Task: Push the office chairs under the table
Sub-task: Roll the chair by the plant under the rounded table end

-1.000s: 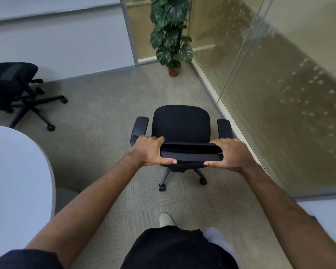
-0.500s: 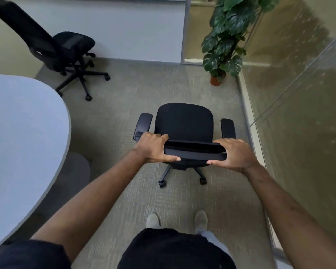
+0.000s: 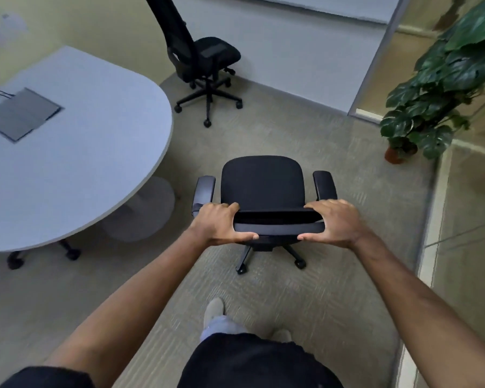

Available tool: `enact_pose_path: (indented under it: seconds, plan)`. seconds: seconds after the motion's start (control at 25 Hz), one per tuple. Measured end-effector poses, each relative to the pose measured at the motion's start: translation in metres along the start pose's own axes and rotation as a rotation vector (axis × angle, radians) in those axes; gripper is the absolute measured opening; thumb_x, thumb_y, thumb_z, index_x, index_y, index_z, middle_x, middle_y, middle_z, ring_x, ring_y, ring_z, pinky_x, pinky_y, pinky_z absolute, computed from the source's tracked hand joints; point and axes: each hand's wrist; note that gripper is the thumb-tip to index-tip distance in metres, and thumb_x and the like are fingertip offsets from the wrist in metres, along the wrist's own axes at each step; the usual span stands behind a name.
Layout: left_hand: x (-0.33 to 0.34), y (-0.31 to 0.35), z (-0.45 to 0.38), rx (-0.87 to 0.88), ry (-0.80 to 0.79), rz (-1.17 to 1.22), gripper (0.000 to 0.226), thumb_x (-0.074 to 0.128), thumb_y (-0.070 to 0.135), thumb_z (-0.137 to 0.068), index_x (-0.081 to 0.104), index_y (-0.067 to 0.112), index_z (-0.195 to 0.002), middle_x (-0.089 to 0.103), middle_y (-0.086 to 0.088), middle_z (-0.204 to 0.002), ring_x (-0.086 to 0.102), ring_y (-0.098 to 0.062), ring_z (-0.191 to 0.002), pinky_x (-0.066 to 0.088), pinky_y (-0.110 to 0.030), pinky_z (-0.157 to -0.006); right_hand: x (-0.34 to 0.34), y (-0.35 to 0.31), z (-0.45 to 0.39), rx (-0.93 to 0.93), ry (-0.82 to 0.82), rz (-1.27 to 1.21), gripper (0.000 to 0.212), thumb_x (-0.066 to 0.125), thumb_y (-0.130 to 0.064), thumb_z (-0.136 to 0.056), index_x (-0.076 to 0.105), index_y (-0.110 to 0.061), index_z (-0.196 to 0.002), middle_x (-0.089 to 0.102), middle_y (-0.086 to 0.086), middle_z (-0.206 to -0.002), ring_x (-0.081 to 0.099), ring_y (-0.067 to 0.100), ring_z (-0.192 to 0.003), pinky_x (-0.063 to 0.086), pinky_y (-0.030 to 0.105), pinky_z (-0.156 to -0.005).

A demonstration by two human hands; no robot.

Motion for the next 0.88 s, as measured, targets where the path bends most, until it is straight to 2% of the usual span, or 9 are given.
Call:
enact_pose_path:
  seconds: [0.28, 0.44, 0.68, 0.88]
  plan:
    - [0.006, -0.008, 0.064, -0.289, -0.020, 0.014, 0.102, 0.021, 0.110, -0.067, 0.058, 0.021, -0.100, 0.065, 0.004, -0.081, 0.063, -0.021, -0.071, 0.054, -0.043, -0.069, 0.005, -0.026, -0.056, -0.296, -0.027, -0.018, 0.111, 0.027, -0.112, -0.066, 0.069, -0.031, -0.129, 0.076, -0.014, -0.120, 0.072, 0.017, -0.112, 0.053, 0.038, -0.094]
    - [0.013, -0.008, 0.106, -0.425, 0.010, 0.019, 0.108, 0.013, 0.112, -0.065, 0.058, 0.021, -0.101, 0.067, 0.004, -0.084, 0.063, -0.021, -0.073, 0.052, -0.042, -0.069, 0.011, -0.053, -0.082, -0.448, -0.037, -0.035, 0.111, 0.025, -0.112, -0.066, 0.071, -0.030, -0.126, 0.077, -0.013, -0.115, 0.073, 0.018, -0.108, 0.052, 0.037, -0.090]
    - [0.024, -0.003, 0.172, -0.592, 0.051, 0.045, 0.115, 0.012, 0.111, -0.063, 0.061, 0.024, -0.119, 0.072, 0.004, -0.099, 0.068, -0.023, -0.088, 0.048, -0.040, -0.075, 0.025, -0.099, -0.106, -0.645, -0.072, -0.046, 0.101, 0.032, -0.111, -0.068, 0.071, -0.033, -0.120, 0.077, -0.015, -0.108, 0.072, 0.016, -0.100, 0.053, 0.036, -0.086]
    - [0.028, 0.007, 0.218, -0.716, 0.056, 0.044, 0.114, 0.012, 0.111, -0.062, 0.061, 0.025, -0.118, 0.073, 0.005, -0.102, 0.068, -0.022, -0.090, 0.041, -0.038, -0.071, 0.031, -0.140, -0.114, -0.769, -0.106, -0.058, 0.101, 0.032, -0.112, -0.065, 0.071, -0.034, -0.118, 0.077, -0.015, -0.107, 0.072, 0.015, -0.099, 0.056, 0.037, -0.083]
Point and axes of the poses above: each hand's wrist, its own z-axis away from the middle knuckle, its own x-axis out of the palm, y = z × x
